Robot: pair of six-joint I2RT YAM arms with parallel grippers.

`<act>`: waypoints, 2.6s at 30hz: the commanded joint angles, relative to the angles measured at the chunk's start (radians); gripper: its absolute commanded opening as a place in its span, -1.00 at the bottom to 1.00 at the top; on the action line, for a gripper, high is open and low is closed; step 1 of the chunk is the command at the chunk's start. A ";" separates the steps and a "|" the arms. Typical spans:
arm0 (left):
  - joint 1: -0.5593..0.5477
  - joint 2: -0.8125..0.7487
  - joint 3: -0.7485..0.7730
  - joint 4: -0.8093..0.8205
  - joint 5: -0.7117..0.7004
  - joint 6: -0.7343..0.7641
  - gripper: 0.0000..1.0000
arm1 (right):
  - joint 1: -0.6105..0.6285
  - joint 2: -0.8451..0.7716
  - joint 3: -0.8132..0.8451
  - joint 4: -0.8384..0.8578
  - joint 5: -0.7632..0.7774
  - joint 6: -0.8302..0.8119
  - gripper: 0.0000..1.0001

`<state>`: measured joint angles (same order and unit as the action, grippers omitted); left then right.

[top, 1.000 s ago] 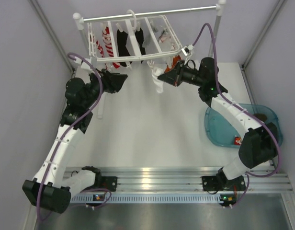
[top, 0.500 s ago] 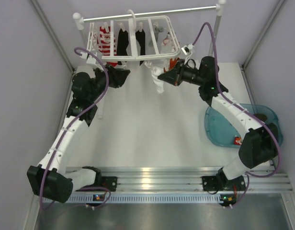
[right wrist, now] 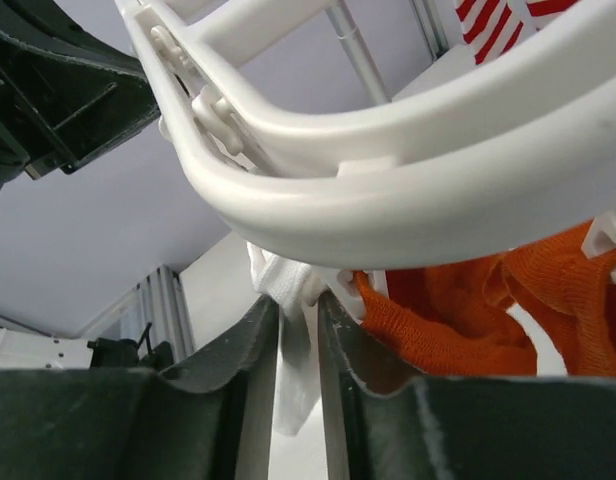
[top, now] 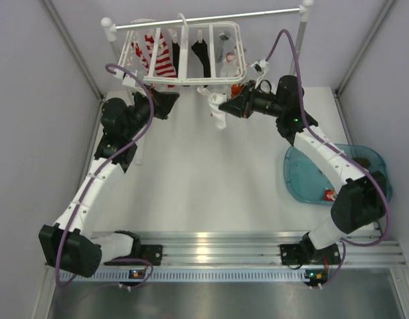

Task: Clip the socks to the hanger
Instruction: Open the clamp at the hanger.

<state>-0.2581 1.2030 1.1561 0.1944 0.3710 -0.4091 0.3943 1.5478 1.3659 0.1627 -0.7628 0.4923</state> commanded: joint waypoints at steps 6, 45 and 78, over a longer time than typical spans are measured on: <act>-0.012 -0.002 0.045 0.065 0.042 -0.002 -1.00 | -0.012 -0.069 0.082 -0.095 0.008 -0.181 -0.28; 0.074 -0.011 0.099 0.013 0.117 0.412 -0.07 | -0.046 -0.043 0.154 -0.123 0.097 -0.195 -0.18; 0.223 -0.027 0.148 -0.086 0.147 0.354 0.07 | -0.095 0.037 0.237 -0.098 0.106 -0.179 -0.02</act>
<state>-0.0399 1.1599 1.2652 0.0273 0.4789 -0.0742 0.3172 1.5761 1.5444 0.0277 -0.6556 0.3172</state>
